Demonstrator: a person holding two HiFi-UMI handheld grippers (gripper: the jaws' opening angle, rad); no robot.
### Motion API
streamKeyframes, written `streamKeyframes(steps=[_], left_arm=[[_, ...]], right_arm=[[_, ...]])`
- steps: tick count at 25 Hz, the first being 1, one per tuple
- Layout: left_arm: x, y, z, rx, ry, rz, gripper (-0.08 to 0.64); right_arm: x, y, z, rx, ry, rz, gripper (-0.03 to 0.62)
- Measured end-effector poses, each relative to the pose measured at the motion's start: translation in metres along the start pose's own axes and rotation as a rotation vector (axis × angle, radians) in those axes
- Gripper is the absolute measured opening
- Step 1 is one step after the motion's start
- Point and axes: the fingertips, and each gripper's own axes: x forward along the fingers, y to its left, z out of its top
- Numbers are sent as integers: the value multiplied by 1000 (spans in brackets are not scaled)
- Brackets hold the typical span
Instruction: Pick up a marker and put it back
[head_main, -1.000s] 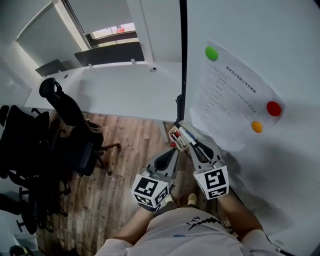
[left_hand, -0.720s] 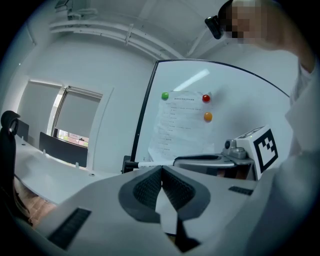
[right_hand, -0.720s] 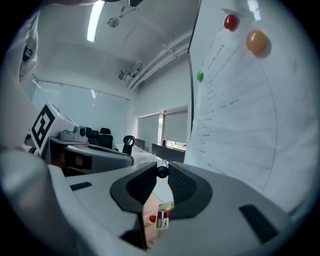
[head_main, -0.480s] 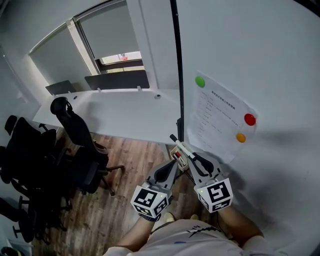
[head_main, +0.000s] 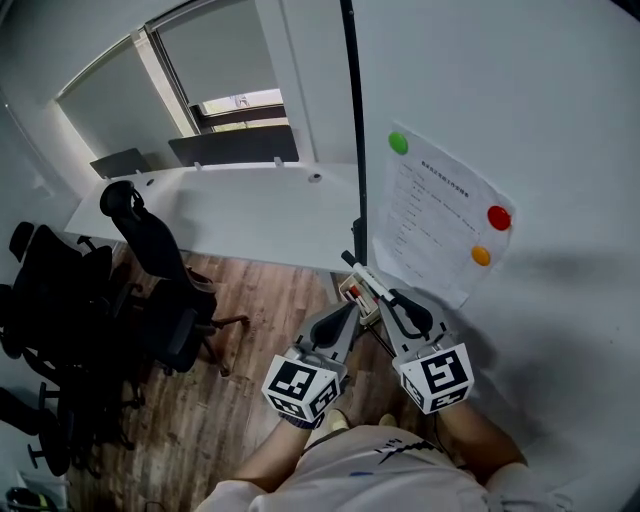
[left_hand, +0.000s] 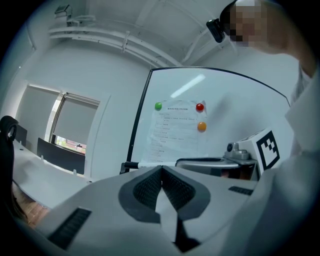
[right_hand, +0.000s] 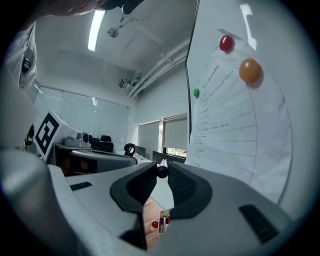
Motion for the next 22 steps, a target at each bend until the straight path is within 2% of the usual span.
streamKeyframes(steps=[22], left_arm=[[-1,-2,0,9,3,-5,12]], right_arm=[[-3,1,5,-2,-6,-9,77]])
